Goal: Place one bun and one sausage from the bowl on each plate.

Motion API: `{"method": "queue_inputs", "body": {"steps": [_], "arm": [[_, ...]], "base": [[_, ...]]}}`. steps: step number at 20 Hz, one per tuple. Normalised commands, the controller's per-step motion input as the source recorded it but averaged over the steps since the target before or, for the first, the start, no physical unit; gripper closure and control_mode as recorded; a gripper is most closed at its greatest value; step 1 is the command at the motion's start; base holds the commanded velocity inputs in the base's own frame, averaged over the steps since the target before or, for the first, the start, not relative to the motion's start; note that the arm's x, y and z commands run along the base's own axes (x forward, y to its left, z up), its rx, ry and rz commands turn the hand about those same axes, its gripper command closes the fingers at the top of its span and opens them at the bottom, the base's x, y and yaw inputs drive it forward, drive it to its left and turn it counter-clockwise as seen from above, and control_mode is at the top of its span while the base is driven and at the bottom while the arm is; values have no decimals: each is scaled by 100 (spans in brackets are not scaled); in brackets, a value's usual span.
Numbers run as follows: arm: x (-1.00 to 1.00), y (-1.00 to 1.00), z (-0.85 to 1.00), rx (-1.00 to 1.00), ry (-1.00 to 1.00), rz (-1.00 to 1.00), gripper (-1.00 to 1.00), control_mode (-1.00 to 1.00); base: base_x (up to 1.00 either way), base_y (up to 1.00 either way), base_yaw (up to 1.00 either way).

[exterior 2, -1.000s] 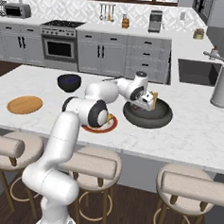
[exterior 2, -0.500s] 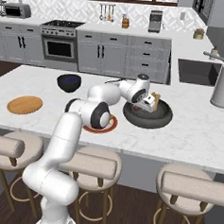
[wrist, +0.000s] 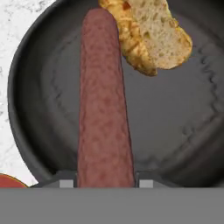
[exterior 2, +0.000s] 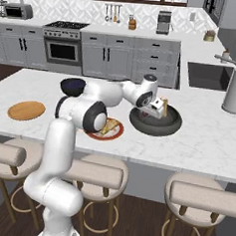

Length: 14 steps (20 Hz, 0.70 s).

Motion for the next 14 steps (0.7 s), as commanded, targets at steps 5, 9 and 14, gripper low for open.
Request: {"method": "queue_inputs", "body": {"steps": [5,9,14], "arm": [[-100,27,100,0,-30,0,100,-100],[-100,73,40,-7,2,0,100,-100],[-72,86,6,-15,25,2,100,-100]], "base": [[0,0,0],[0,0,0],[0,0,0]]}}
